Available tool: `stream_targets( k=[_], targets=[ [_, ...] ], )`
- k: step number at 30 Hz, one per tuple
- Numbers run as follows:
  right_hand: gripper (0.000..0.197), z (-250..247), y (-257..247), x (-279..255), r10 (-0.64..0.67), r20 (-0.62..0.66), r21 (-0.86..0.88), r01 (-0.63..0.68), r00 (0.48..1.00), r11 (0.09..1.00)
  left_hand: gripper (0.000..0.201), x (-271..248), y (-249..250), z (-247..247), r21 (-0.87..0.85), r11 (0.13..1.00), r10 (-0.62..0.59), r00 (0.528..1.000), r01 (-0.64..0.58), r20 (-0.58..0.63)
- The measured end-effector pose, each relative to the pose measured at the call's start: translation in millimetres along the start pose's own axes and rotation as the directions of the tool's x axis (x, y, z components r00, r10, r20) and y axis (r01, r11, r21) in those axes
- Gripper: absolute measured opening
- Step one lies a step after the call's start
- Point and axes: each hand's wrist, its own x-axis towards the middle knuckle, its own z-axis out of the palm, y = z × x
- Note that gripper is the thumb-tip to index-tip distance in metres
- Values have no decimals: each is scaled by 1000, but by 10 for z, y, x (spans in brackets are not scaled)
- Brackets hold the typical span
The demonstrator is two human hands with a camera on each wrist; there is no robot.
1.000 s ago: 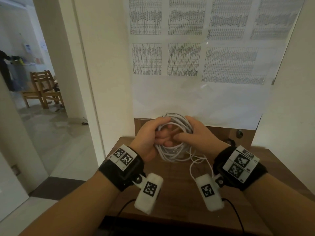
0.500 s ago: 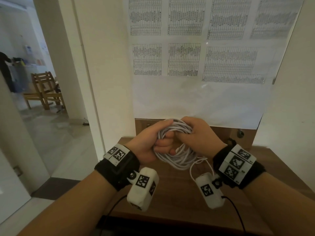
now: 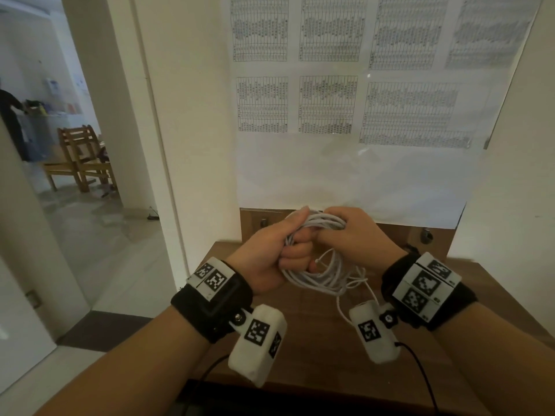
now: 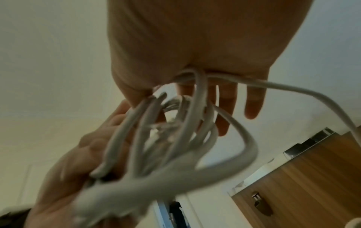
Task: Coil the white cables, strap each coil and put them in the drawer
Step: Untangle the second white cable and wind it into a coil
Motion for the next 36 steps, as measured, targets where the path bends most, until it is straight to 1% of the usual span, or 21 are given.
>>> stream_targets(
  k=[1, 3, 4, 6, 7, 9, 11, 13, 15, 17, 18, 20, 22, 23, 24, 26, 28, 30, 31, 33, 36],
  targets=[
    [16, -6, -11, -4, 0, 19, 9, -1, 1000, 1000, 46, 5, 10, -1, -12, 999, 41, 999, -42, -17],
    [28, -17, -11, -18, -5, 39, 35, 4, 999, 999, 43, 14, 7, -11, -31, 993, 109, 993, -110, -43],
    [27, -12, -13, -17, -26, 16, 19, 25, 1000, 999, 42, 20, -7, -14, -32, 991, 131, 990, -133, -51],
    [14, 23, -9, -4, -86, -67, -48, 83, 994, 995, 38, 22, -44, 1, -27, 988, 148, 987, -149, -58],
    [8, 46, 4, 9, -88, -93, -77, 81, 992, 994, 36, 17, -56, -3, -30, 988, 147, 987, -149, -66],
    [8, 68, 16, 27, -30, -103, -97, 20, 994, 995, 29, 7, -45, -62, -45, 990, 133, 989, -136, -57],
    [10, 72, 34, 32, 13, -72, -123, -22, 997, 992, 19, -10, -7, -132, -43, 994, 97, 995, -97, -22],
    [5, 67, 36, 26, 29, -42, -171, -36, 999, 985, 14, -2, -5, -136, -14, 998, 62, 998, -62, -22],
    [3, 68, 17, 38, 60, -49, -175, -67, 997, 982, 17, 4, -12, -38, 40, 997, 74, 996, -72, -52],
    [11, 75, -24, 59, 64, -43, -167, -70, 997, 983, 27, 1, -14, 38, 74, 995, 69, 994, -63, -87],
    [15, 75, -50, 68, 58, -30, -154, -61, 998, 986, 33, -3, -12, 45, 71, 996, 55, 994, -49, -90],
    [20, 61, -86, 88, 51, -23, -99, -53, 998, 994, 37, -10, -23, 48, -25, 998, 50, 997, -51, -63],
    [21, 30, -97, 102, 61, -85, -6, -62, 995, 998, 28, -20, -42, 80, -193, 973, 130, 991, -130, -10],
    [16, 20, -93, 105, 81, -126, 65, -73, 989, 995, 24, -24, -59, 113, -249, 953, 180, 984, -174, 0],
    [12, 15, -97, 104, 106, -157, 140, -84, 982, 987, 25, -23, -82, 144, -257, 943, 215, 977, -210, -11],
    [16, 35, -97, 102, 155, -196, 230, -108, 968, 967, 19, -27, -116, 227, -180, 952, 248, 968, -249, -29],
    [24, 82, -82, 116, 158, -221, 245, -102, 962, 964, 20, -11, -130, 276, -134, 949, 280, 958, -286, -65],
    [34, 104, -83, 120, 122, -233, 200, -75, 965, 977, 30, 23, -118, 277, -138, 941, 288, 946, -308, -149],
    [37, 95, -88, 120, 101, -214, 166, -66, 972, 984, 34, 33, -97, 255, -152, 940, 276, 942, -306, -191],
    [43, 47, -122, 96, 74, -109, 124, -60, 991, 991, 41, 22, -47, 175, -230, 935, 218, 951, -268, -221],
    [44, -49, -181, 51, 73, 72, 63, -77, 995, 995, 47, -17, 23, 66, -285, 944, 122, 979, -164, -161]
  ],
)
